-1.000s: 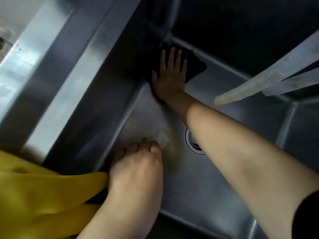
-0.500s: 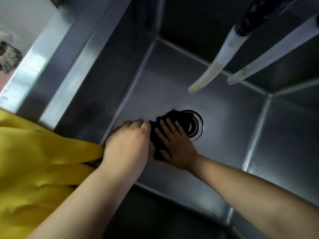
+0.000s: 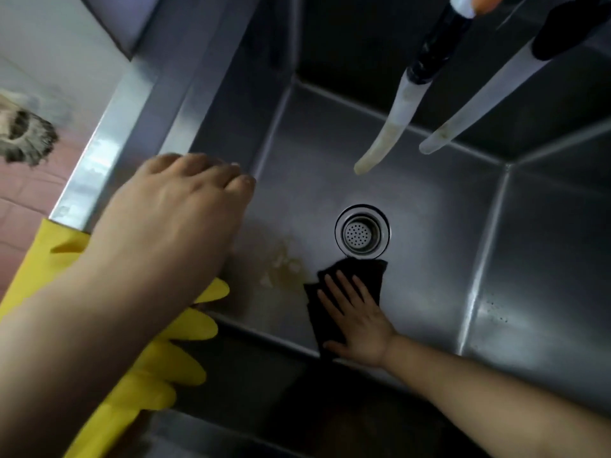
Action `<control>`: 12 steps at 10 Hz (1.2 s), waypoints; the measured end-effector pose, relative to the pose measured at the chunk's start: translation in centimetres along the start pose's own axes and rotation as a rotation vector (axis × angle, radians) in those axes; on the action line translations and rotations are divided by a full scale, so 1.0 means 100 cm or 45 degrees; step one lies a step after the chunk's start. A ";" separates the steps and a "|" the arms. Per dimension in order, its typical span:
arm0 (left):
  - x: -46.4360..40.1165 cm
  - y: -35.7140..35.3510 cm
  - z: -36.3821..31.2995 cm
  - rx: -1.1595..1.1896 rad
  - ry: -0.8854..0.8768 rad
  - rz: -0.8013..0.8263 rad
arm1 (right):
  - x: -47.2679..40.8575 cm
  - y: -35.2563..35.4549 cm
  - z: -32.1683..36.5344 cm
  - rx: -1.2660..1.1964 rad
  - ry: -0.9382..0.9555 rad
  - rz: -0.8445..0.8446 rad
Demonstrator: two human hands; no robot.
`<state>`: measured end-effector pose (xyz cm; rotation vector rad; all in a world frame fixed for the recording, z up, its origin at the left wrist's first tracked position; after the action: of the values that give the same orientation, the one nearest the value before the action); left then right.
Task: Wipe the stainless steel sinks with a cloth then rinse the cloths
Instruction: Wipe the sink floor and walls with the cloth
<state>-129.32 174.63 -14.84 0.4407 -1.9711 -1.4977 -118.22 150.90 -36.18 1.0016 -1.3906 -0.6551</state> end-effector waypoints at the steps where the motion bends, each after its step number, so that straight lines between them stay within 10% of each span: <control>1: -0.007 -0.001 0.023 -0.045 -0.090 -0.030 | -0.049 0.011 0.002 -0.074 -0.145 0.019; 6: -0.009 -0.004 0.031 0.105 -0.482 -0.384 | -0.217 0.084 -0.026 -0.169 -0.484 -0.278; 12: -0.004 -0.002 0.025 0.026 -0.462 -0.352 | -0.117 0.052 0.102 -0.198 0.644 -0.399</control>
<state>-130.66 176.70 -15.58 0.4934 -2.2780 -1.8366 -130.47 161.54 -38.34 1.1716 -0.7383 -0.6682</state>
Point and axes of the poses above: each hand's wrist, its own x-axis away from the middle knuckle, its own y-axis out of the back of the hand, z = x × y, the point moved 5 cm from there along -x, towards the middle knuckle, and after that the axes turned 13 degrees about x, right-handed, at the moved point
